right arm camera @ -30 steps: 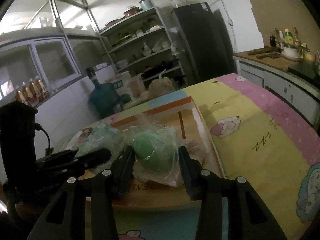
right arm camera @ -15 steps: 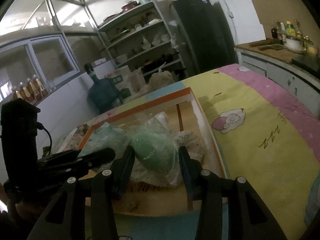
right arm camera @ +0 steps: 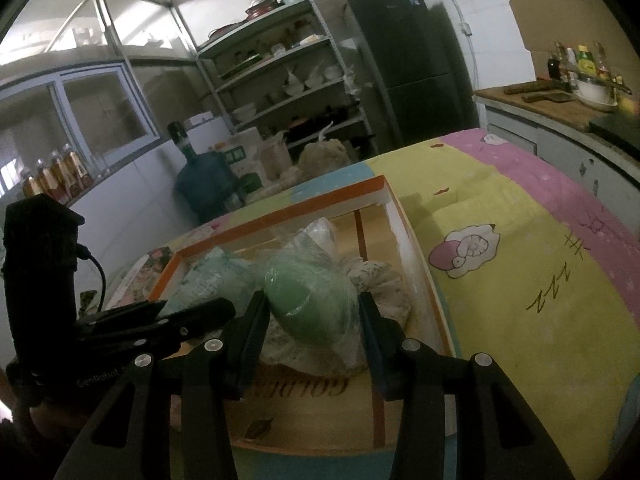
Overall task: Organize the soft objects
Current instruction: 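Lower the floral packet with the left tool and open it while the right tool releases the green bag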
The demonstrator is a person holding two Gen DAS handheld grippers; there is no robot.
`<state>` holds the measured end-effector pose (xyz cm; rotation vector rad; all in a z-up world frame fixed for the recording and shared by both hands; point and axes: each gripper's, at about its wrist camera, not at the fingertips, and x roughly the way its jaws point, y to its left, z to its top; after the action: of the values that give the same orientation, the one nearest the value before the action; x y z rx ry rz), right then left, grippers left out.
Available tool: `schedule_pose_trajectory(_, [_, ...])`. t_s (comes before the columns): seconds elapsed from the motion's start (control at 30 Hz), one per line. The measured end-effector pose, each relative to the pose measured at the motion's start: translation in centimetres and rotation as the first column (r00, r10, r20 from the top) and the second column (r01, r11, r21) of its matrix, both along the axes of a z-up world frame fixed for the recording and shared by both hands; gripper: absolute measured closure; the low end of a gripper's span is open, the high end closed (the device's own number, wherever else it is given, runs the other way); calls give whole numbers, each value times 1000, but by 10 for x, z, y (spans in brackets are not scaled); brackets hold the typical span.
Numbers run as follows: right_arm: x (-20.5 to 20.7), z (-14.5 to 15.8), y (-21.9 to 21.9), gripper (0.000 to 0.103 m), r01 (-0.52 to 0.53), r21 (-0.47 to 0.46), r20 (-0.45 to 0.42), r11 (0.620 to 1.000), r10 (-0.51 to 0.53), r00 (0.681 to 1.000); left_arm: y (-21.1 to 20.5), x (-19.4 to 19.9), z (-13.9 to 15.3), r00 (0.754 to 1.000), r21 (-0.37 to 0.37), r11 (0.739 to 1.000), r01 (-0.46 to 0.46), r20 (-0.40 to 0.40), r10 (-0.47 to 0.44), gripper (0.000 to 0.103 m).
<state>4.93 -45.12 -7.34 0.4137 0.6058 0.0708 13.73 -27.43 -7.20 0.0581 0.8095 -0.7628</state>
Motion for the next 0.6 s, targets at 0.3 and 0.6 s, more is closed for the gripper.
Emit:
schedule_pose_trajectory(0.3, [2,1,0,54,-1,6,7,1000,1,1000,0,2,-2,1000,1,1000,-15,-24,15,62])
schedule_pose_trajectory(0.6, [0,2,-1,52,6,10,9,1000,-6,1000,-2,-4,0,1000,5,1000,-24,-9,24,43])
